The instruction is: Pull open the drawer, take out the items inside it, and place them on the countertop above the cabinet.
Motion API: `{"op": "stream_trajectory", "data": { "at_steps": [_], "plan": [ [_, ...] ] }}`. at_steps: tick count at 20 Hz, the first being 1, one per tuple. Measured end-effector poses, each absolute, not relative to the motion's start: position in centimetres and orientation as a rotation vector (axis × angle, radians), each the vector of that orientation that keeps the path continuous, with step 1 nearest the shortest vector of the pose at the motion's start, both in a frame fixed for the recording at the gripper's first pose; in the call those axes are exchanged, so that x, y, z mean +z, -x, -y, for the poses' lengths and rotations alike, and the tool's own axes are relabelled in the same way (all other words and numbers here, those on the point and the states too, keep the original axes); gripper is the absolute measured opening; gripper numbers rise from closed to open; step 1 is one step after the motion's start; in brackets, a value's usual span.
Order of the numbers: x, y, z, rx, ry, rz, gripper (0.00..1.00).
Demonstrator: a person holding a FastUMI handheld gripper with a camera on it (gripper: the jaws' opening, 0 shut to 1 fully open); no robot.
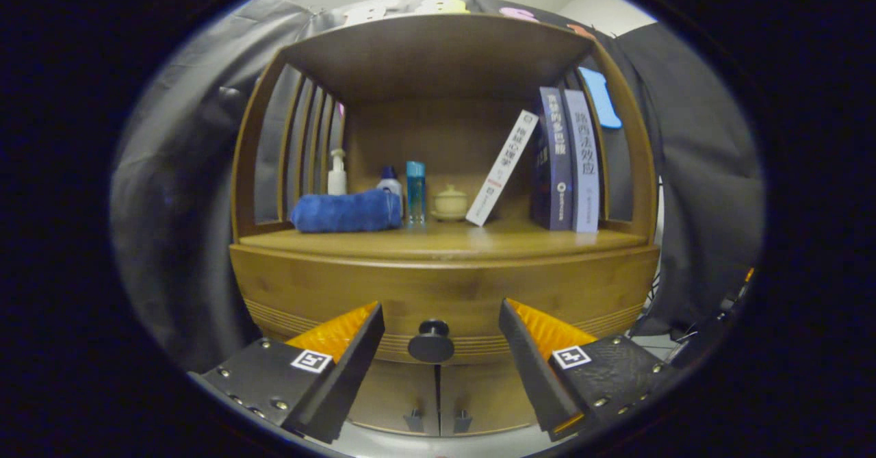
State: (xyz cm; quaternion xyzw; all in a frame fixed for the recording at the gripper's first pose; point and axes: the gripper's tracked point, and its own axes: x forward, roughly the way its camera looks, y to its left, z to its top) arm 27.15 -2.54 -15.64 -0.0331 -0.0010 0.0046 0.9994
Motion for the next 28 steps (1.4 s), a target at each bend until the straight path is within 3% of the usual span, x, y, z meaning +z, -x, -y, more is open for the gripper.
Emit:
{"op": "stream_trajectory", "data": {
  "at_steps": [3,11,14,16,28],
  "plan": [
    [-18.0,-30.0,2.8,0.001,0.028,-0.053,1.0],
    [-18.8,-30.3,2.1,0.009,-0.036,-0.032,0.41],
    [-18.8,-29.9,1.8,0.085,-0.101,-0.044,0.4],
    [-18.9,-28.8,2.1,0.056,-0.039,-0.058,0.28],
    [-20.6,-15.8,2.7,0.026,0.041,-0.061,0.29]
  ]
}}
